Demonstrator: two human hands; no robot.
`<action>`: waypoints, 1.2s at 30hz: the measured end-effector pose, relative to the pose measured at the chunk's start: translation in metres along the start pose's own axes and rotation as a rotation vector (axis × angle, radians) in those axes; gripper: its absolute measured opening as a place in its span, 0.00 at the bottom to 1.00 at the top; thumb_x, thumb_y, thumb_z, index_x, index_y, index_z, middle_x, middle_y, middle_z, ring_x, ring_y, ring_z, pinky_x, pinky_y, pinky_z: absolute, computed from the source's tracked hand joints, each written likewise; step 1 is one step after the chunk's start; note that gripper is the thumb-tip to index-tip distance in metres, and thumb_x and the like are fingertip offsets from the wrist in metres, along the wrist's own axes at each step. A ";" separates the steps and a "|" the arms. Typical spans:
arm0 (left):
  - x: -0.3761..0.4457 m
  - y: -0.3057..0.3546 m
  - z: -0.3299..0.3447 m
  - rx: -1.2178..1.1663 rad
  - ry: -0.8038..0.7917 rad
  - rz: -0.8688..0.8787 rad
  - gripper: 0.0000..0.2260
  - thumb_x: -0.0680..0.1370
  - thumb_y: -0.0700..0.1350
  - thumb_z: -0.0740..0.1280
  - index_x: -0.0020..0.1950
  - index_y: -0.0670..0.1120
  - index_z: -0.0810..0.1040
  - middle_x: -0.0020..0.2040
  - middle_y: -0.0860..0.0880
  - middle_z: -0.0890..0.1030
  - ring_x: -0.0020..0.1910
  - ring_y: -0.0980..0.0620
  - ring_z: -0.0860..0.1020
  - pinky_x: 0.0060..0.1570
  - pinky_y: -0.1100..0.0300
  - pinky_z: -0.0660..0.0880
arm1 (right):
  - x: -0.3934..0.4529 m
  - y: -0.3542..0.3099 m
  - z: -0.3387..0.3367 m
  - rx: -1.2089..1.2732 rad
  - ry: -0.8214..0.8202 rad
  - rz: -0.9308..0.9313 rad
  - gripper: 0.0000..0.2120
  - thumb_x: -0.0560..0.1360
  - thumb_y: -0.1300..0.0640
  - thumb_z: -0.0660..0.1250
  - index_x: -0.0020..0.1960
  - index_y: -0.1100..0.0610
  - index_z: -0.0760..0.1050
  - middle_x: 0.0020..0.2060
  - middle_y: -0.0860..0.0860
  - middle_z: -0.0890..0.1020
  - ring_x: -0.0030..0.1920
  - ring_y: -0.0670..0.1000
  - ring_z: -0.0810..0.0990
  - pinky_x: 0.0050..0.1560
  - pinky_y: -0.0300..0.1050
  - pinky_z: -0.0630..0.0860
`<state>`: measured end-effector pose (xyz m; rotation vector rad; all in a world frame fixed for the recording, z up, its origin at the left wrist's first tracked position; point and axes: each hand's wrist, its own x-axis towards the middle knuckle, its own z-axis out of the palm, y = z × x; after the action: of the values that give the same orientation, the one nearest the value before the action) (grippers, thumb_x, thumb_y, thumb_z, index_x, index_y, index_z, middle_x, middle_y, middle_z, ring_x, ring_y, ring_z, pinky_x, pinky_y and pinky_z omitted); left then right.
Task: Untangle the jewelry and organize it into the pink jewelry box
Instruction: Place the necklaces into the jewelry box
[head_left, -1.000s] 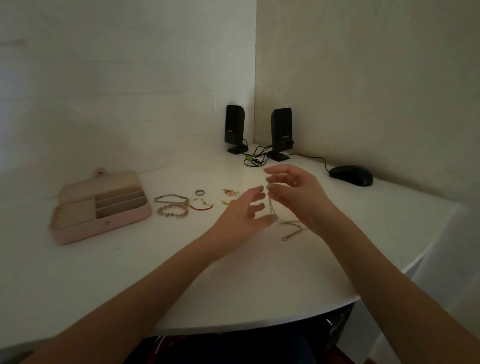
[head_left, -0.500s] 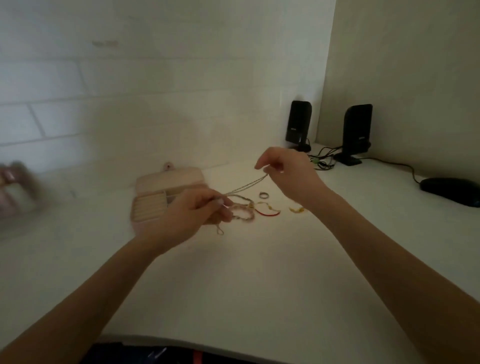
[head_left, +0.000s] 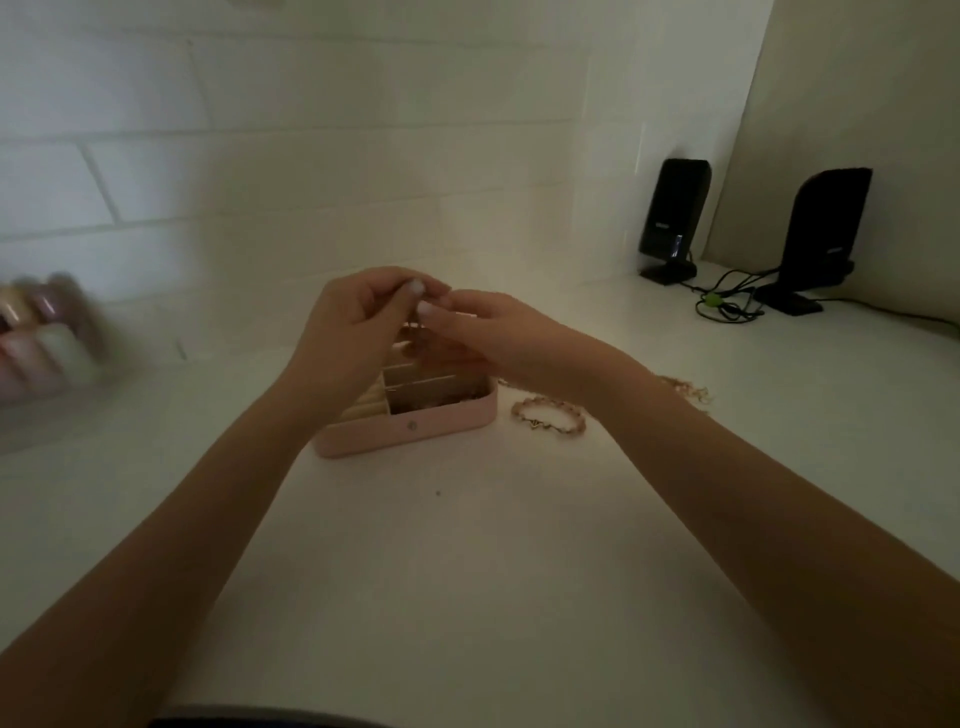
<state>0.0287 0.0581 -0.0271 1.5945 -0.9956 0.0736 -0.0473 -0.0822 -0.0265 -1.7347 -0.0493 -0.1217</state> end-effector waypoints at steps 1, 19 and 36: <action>0.001 -0.002 -0.001 0.071 0.024 0.045 0.12 0.80 0.38 0.60 0.47 0.49 0.81 0.43 0.52 0.83 0.43 0.56 0.82 0.45 0.64 0.77 | 0.001 0.002 0.005 0.082 -0.058 0.028 0.12 0.78 0.54 0.64 0.58 0.57 0.75 0.49 0.57 0.83 0.53 0.55 0.82 0.59 0.50 0.77; -0.004 -0.012 -0.002 0.045 0.076 -0.069 0.07 0.77 0.43 0.66 0.42 0.52 0.82 0.23 0.54 0.73 0.24 0.56 0.69 0.27 0.65 0.70 | -0.003 0.002 -0.005 -0.243 0.173 -0.086 0.12 0.79 0.52 0.62 0.48 0.58 0.82 0.25 0.46 0.67 0.27 0.45 0.66 0.32 0.42 0.66; -0.014 -0.012 -0.011 0.368 -0.322 -0.195 0.06 0.72 0.39 0.70 0.38 0.47 0.85 0.34 0.43 0.83 0.31 0.55 0.76 0.35 0.62 0.71 | -0.002 -0.005 -0.012 -0.265 0.227 -0.138 0.08 0.73 0.56 0.70 0.48 0.60 0.81 0.30 0.50 0.75 0.28 0.43 0.72 0.32 0.36 0.72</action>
<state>0.0318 0.0741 -0.0408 2.0802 -1.1106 -0.1471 -0.0508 -0.0930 -0.0199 -1.9708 0.0152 -0.4425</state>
